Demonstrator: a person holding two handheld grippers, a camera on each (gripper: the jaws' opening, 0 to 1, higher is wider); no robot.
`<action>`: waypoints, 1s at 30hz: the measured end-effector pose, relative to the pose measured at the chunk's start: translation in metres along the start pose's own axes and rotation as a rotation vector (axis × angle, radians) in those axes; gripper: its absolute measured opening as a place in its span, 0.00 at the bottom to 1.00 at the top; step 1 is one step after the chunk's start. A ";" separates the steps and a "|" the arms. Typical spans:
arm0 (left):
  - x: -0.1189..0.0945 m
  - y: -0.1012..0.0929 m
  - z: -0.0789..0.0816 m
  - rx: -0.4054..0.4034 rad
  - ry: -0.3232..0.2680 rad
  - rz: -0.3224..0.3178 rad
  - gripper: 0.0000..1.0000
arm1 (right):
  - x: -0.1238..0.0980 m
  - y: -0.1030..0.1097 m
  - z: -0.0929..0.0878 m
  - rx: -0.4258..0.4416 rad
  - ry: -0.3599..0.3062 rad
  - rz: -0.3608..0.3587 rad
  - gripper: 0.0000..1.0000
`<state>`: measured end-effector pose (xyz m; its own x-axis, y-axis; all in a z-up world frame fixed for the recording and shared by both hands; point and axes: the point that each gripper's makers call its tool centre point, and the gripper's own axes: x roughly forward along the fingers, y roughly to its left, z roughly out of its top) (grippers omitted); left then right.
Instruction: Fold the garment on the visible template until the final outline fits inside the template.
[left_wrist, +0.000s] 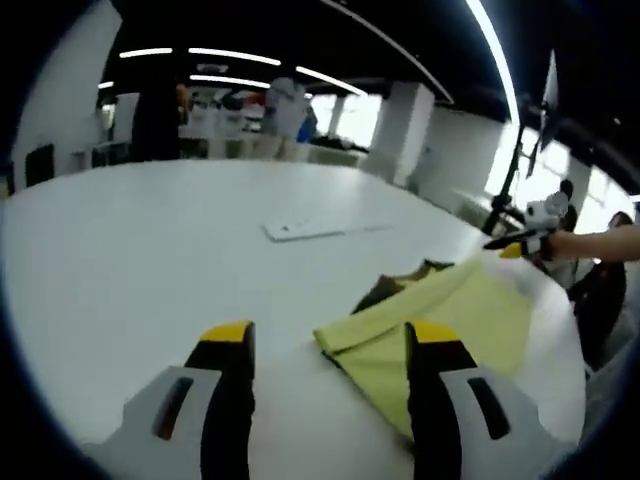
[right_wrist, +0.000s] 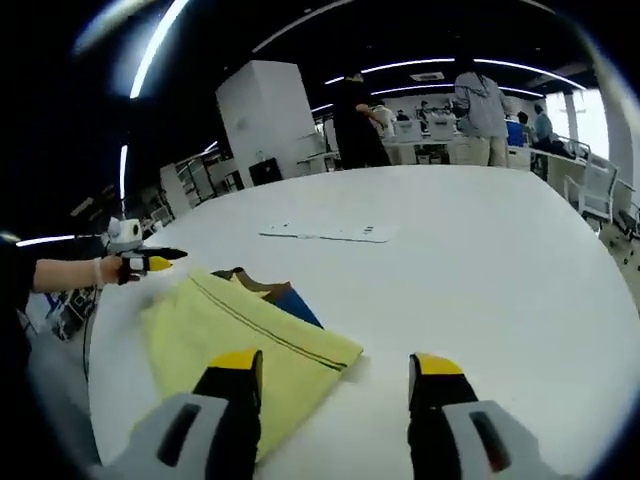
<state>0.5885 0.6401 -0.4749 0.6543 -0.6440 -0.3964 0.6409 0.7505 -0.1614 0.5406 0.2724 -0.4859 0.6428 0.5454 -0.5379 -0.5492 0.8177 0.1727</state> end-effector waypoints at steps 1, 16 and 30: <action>-0.001 -0.002 0.000 0.021 0.001 -0.009 0.64 | 0.000 0.002 -0.001 -0.019 0.011 0.002 0.63; 0.008 -0.003 -0.012 0.258 0.103 -0.033 0.44 | 0.007 -0.003 0.000 -0.347 0.099 -0.040 0.47; 0.020 0.010 -0.008 0.510 0.169 0.005 0.28 | 0.022 -0.019 -0.010 -0.609 0.184 -0.103 0.24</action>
<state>0.6048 0.6365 -0.4915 0.6114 -0.5758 -0.5428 0.7788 0.5592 0.2840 0.5601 0.2669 -0.5090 0.6363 0.3848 -0.6686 -0.7290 0.5833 -0.3581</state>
